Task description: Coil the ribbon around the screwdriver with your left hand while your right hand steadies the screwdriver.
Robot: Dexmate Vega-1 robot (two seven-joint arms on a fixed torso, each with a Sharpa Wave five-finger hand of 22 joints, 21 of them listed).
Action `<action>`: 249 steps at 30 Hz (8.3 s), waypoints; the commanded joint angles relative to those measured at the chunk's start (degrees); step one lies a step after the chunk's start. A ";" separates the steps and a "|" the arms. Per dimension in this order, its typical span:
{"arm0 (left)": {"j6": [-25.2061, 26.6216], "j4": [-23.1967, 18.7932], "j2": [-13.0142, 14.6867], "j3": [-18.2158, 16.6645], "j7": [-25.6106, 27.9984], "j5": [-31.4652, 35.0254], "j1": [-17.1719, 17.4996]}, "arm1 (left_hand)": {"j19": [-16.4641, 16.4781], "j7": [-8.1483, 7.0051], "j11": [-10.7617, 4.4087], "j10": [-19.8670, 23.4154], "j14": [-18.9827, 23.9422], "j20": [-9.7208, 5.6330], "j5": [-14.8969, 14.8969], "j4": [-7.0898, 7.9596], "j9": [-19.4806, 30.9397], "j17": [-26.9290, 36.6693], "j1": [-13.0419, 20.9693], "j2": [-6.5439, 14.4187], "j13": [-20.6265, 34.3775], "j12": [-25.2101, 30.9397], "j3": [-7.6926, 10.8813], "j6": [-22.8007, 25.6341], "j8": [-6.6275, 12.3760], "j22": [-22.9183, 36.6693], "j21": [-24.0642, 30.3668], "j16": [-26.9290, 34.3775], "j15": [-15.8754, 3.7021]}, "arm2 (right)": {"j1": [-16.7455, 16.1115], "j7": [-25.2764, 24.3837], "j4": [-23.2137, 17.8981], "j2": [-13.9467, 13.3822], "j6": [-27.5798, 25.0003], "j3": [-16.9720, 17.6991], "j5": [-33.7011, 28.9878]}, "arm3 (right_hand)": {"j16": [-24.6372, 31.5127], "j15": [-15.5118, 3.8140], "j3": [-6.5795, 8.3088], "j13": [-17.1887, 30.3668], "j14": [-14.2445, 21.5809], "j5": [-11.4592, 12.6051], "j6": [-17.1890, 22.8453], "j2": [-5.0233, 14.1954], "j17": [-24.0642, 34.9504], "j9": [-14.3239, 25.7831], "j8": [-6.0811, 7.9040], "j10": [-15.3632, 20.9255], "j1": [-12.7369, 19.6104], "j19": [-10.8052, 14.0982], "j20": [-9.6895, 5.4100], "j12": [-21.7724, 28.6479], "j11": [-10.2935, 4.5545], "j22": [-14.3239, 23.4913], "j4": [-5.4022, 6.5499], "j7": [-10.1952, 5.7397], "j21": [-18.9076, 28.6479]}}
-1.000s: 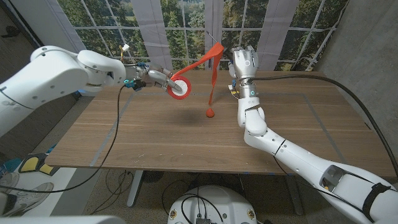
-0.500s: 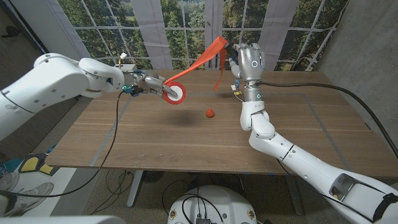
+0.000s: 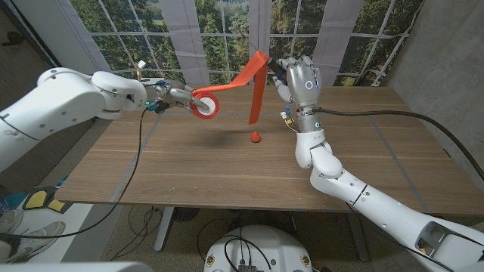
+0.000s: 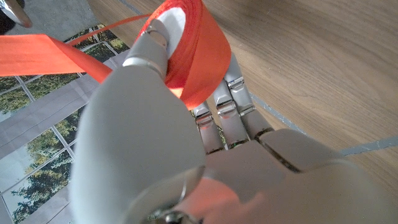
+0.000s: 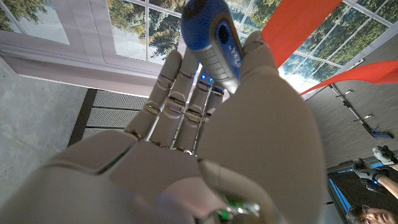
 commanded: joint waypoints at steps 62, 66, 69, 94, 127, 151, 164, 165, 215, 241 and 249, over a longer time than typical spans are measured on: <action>1.67 1.80 -16.33 8.50 1.50 10.27 -19.89 | -0.99 4.04 -1.45 1.91 17.42 -1.58 0.01 0.53 2.81 19.99 7.40 8.05 16.01 -1.47 0.37 6.62 -1.19 -2.02 2.70 -2.41 -15.81 | 5.87 10.94 10.49 -0.09 11.44 -10.05 -13.62 | -1.21 -6.64 -0.94 6.76 4.85 0.68 5.60 9.72 1.09 0.29 -0.63 1.45 9.64 -2.10 -8.32 -0.92 -1.51 -0.19 0.53 -5.29 2.96; 1.00 0.81 -15.99 7.75 1.25 9.95 -19.63 | -1.02 4.09 -1.43 1.97 17.45 -1.63 0.01 0.52 2.81 20.06 7.40 8.04 15.99 -1.57 0.38 6.67 -1.26 -2.07 2.76 -2.53 -15.82 | 6.54 11.48 11.96 0.49 12.43 -10.50 -12.19 | -1.23 -6.62 -0.97 6.66 4.96 0.70 5.73 9.78 1.14 0.30 -0.62 1.62 9.63 -2.17 -8.32 -1.00 -1.29 -0.21 0.58 -5.16 3.08; 0.57 -0.13 -15.71 7.29 1.43 9.84 -19.23 | -1.03 4.15 -1.60 2.00 17.52 -1.64 0.01 0.54 2.82 20.16 7.38 8.06 16.00 -1.65 0.38 6.66 -1.34 -2.10 2.81 -2.58 -15.81 | 6.91 11.87 12.88 1.02 11.87 -10.80 -12.07 | -1.34 -6.57 -1.07 6.71 4.87 0.70 5.68 9.71 1.16 0.33 -0.68 1.54 9.61 -2.26 -8.33 -1.11 -1.24 -0.22 0.61 -5.26 3.21; -6.47 -0.33 -14.90 7.85 -7.69 6.19 -18.55 | -1.27 4.08 -1.31 2.27 17.75 -1.74 0.04 0.51 2.89 20.49 7.36 8.01 16.42 -2.10 0.43 6.89 -1.87 -2.25 3.15 -3.47 -15.82 | 10.29 18.72 19.22 6.43 2.23 -12.27 -8.34 | -1.38 -6.62 -1.30 6.65 5.62 0.80 6.06 9.83 1.57 0.27 -0.87 2.21 9.86 -2.31 -8.20 -1.52 -0.95 -0.32 0.64 -5.12 4.20; -11.68 -1.88 -8.90 7.24 -16.41 1.78 -9.93 | -1.33 4.15 -1.34 2.33 18.12 -1.55 0.13 0.47 3.08 21.16 7.36 8.02 16.98 -2.76 0.61 6.91 -2.51 -2.34 3.40 -4.27 -15.83 | 10.26 11.79 18.67 8.08 -6.73 -7.89 2.72 | -1.71 -6.54 -1.68 6.83 6.04 0.85 6.29 9.78 2.18 0.38 -1.17 2.74 10.09 -2.23 -8.03 -2.13 -0.66 -0.53 0.68 -4.67 5.50; -13.39 0.61 -5.62 5.11 -15.25 -1.86 -0.61 | -1.46 4.17 -1.34 2.56 18.24 -1.49 0.16 0.49 3.24 21.56 7.27 8.01 17.32 -3.25 0.71 7.03 -2.96 -2.35 3.57 -5.04 -15.83 | 7.60 3.39 13.96 7.11 -6.86 -3.50 7.11 | -1.93 -6.51 -1.85 6.96 6.35 0.96 6.35 9.74 2.51 0.51 -1.36 3.08 10.35 -2.25 -7.99 -2.50 -0.64 -0.67 0.62 -4.68 6.09; -16.91 0.38 -3.20 1.86 -12.27 -2.96 7.74 | -1.58 3.97 -1.42 2.41 18.29 -1.47 0.15 0.53 3.29 21.60 7.20 8.06 17.63 -3.52 0.77 7.21 -3.17 -2.38 3.58 -5.57 -15.83 | 7.24 1.72 13.44 7.18 -7.85 -2.94 7.91 | -2.13 -6.48 -2.00 7.17 6.43 1.01 6.26 9.72 2.68 0.56 -1.55 3.12 10.38 -2.29 -7.96 -2.72 -0.71 -0.73 0.67 -4.59 6.41; -17.11 0.66 -3.25 1.56 -11.88 -3.31 8.38 | -1.59 3.97 -1.43 2.43 18.31 -1.46 0.15 0.53 3.29 21.61 7.20 8.06 17.63 -3.54 0.77 7.21 -3.20 -2.38 3.58 -5.59 -15.83 | 7.10 1.47 13.34 7.32 -7.80 -2.73 8.24 | -2.14 -6.48 -2.00 7.17 6.43 1.02 6.33 9.72 2.69 0.55 -1.54 3.19 10.40 -2.29 -7.96 -2.72 -0.63 -0.74 0.66 -4.60 6.43; -17.66 2.19 -6.51 -9.44 7.73 -4.79 12.06 | -1.68 4.01 -1.14 3.26 19.04 -1.46 0.11 0.45 3.45 22.29 7.23 7.86 17.73 -4.55 0.87 7.69 -3.91 -2.38 3.80 -6.80 -15.83 | 1.85 0.89 6.07 -0.65 12.69 -3.38 -0.88 | -2.91 -6.50 -2.33 7.99 6.27 1.07 6.66 9.83 3.20 0.11 -2.12 3.09 10.70 -3.60 -8.20 -3.47 -0.79 -0.75 0.75 -5.17 6.92; -11.15 -1.57 -8.34 -4.04 10.15 -3.58 -1.11 | -1.75 3.88 -1.37 3.52 19.45 -1.44 0.10 0.50 3.52 22.60 7.16 7.79 17.93 -5.14 0.86 8.05 -4.18 -2.40 3.86 -7.40 -15.84 | 1.62 3.25 6.45 -1.14 13.20 -6.31 -8.65 | -3.19 -6.52 -2.51 8.29 6.35 1.07 6.79 9.82 3.48 0.01 -2.25 3.34 10.92 -4.12 -8.18 -3.85 -0.95 -0.71 0.76 -5.19 7.35; -10.65 -3.01 -8.51 -4.07 9.07 -3.75 -3.09 | -1.79 3.83 -1.61 3.60 19.58 -1.50 0.10 0.49 3.55 22.71 7.16 7.77 18.11 -5.24 0.85 8.03 -4.30 -2.41 3.86 -7.55 -15.83 | 2.76 4.88 8.46 -0.01 12.28 -7.16 -9.36 | -3.30 -6.52 -2.59 8.29 6.37 1.10 6.78 9.82 3.58 0.01 -2.29 3.33 10.98 -4.26 -8.17 -4.08 -1.01 -0.70 0.78 -5.21 7.53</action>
